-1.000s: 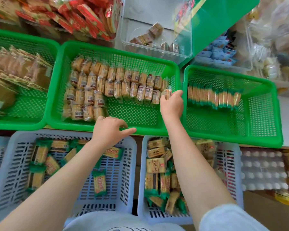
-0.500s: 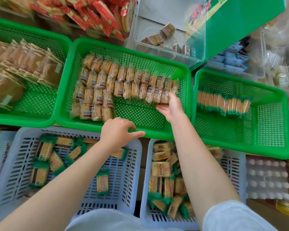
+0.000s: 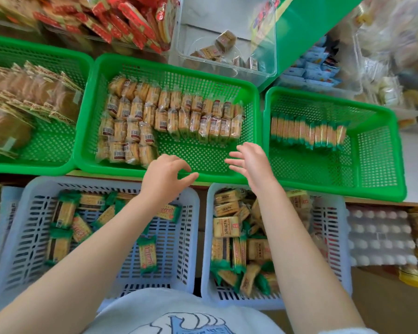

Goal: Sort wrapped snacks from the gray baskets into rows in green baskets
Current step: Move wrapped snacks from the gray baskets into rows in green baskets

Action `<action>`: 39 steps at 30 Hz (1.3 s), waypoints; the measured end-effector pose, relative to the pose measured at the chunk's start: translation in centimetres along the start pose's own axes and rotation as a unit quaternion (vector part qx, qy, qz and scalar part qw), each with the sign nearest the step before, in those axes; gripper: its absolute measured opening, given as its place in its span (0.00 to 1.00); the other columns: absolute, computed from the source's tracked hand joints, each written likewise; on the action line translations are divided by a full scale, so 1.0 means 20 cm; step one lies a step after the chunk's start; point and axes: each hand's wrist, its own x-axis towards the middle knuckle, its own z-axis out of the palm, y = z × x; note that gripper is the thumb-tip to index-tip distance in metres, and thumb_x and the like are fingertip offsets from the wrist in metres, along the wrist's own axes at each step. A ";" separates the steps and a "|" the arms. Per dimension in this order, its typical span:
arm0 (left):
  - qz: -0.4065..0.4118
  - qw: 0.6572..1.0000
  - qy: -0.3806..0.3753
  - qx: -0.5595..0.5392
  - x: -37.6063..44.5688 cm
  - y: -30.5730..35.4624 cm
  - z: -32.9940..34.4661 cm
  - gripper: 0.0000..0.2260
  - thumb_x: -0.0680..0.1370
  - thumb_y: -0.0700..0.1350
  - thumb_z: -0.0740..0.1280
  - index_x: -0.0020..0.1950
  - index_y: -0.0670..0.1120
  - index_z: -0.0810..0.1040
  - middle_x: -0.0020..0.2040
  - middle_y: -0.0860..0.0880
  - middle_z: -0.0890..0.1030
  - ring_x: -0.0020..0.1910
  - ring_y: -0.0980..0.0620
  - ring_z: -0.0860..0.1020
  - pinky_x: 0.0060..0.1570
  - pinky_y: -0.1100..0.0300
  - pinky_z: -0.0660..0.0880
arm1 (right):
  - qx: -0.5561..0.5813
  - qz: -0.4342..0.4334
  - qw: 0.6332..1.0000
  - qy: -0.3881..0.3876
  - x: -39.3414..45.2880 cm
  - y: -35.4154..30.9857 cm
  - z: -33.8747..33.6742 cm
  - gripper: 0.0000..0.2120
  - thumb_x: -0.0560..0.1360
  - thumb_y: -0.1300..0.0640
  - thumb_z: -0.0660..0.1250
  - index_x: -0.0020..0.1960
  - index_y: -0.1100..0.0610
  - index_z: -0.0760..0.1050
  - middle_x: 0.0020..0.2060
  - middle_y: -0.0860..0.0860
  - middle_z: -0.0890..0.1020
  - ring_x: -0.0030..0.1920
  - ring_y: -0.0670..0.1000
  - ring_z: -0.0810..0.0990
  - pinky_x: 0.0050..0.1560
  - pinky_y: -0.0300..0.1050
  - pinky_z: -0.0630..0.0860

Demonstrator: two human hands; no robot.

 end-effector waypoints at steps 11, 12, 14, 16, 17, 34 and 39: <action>-0.237 0.926 -0.258 -0.141 -0.53 0.28 0.43 0.18 0.81 0.58 0.64 0.65 0.48 0.76 0.50 0.52 0.79 0.41 0.55 0.79 0.35 0.60 0.76 | -0.348 0.035 0.936 0.027 -0.42 0.71 -0.31 0.10 0.81 0.49 0.62 0.56 0.53 0.76 0.52 0.50 0.81 0.50 0.51 0.79 0.48 0.47 0.75; -0.245 0.922 -0.265 -0.139 -0.55 0.29 0.46 0.19 0.81 0.58 0.65 0.66 0.47 0.74 0.48 0.52 0.79 0.40 0.54 0.80 0.36 0.58 0.77 | -0.367 0.033 0.929 0.026 -0.42 0.76 -0.31 0.11 0.81 0.47 0.63 0.57 0.53 0.76 0.55 0.50 0.79 0.51 0.51 0.77 0.50 0.48 0.74; -0.254 0.922 -0.264 -0.128 -0.56 0.30 0.51 0.20 0.81 0.57 0.65 0.66 0.45 0.74 0.44 0.53 0.78 0.40 0.51 0.80 0.40 0.53 0.79 | -0.354 0.029 0.935 0.017 -0.42 0.81 -0.29 0.16 0.80 0.44 0.63 0.59 0.55 0.76 0.57 0.51 0.77 0.52 0.50 0.74 0.48 0.46 0.70; -0.257 0.927 -0.244 -0.124 -0.56 0.28 0.54 0.19 0.81 0.56 0.66 0.64 0.45 0.75 0.42 0.55 0.77 0.38 0.54 0.78 0.36 0.56 0.77 | -0.362 0.015 0.932 0.021 -0.42 0.81 -0.28 0.20 0.79 0.41 0.64 0.59 0.57 0.77 0.57 0.51 0.75 0.52 0.50 0.72 0.46 0.44 0.66; -0.257 0.929 -0.237 -0.124 -0.55 0.27 0.55 0.19 0.80 0.57 0.67 0.63 0.45 0.77 0.43 0.54 0.78 0.38 0.56 0.78 0.33 0.59 0.75 | -0.372 0.013 0.928 0.024 -0.41 0.82 -0.27 0.21 0.78 0.40 0.65 0.58 0.57 0.77 0.57 0.51 0.74 0.52 0.50 0.72 0.46 0.44 0.66; -0.291 0.776 -0.197 -0.524 -0.59 0.39 0.33 0.14 0.77 0.51 0.73 0.62 0.50 0.81 0.53 0.51 0.86 0.53 0.52 0.84 0.56 0.55 0.79 | -0.172 0.013 0.970 -0.173 -0.57 0.58 -0.38 0.14 0.78 0.53 0.71 0.62 0.54 0.78 0.50 0.50 0.85 0.48 0.48 0.84 0.45 0.43 0.80; -0.355 0.768 -0.106 -0.522 -0.63 0.30 0.33 0.13 0.76 0.48 0.74 0.58 0.44 0.82 0.50 0.47 0.86 0.49 0.49 0.85 0.44 0.58 0.83 | -0.324 -0.113 0.939 -0.018 -0.41 0.54 -0.32 0.16 0.78 0.57 0.68 0.66 0.53 0.76 0.57 0.50 0.78 0.57 0.50 0.78 0.60 0.47 0.76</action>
